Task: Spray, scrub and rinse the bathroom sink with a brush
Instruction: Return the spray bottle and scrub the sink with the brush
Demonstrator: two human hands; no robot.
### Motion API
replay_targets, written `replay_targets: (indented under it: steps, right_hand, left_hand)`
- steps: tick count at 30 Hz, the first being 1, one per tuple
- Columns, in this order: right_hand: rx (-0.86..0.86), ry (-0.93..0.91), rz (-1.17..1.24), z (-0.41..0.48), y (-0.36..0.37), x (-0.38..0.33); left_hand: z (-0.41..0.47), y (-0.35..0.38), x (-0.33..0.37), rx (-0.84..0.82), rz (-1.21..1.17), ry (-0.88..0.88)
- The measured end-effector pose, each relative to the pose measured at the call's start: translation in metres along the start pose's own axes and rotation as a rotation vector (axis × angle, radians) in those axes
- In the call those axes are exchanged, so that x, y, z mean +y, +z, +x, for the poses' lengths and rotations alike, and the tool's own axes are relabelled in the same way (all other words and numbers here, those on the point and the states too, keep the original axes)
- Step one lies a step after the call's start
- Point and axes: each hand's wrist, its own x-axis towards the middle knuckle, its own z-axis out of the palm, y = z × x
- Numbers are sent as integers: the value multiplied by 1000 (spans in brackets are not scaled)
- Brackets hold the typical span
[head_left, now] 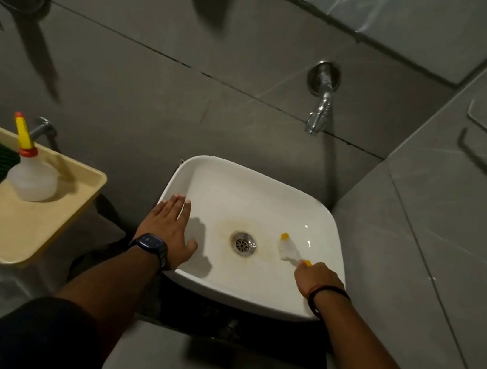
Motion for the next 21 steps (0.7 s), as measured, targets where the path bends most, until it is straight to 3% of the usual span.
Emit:
replay_targets:
  steps: [5, 7, 10, 16, 21]
  right_hand:
    - [-312, -223, 47, -56, 18, -3]
    - [-220, -276, -17, -66, 29, -18]
    - [-64, -202, 6, -66, 34, -37]
    - [-118, -295, 63, -64, 57, -75]
    - [57, -71, 85, -19, 39, -71]
  left_hand:
    - [-2, -7, 3, -34, 18, 1]
    - [-3, -8, 3, -26, 4, 2]
    - [-3, -8, 3, -21, -18, 7]
    - [-3, -6, 3, 16, -46, 12]
    - [0, -1, 1, 20, -37, 5]
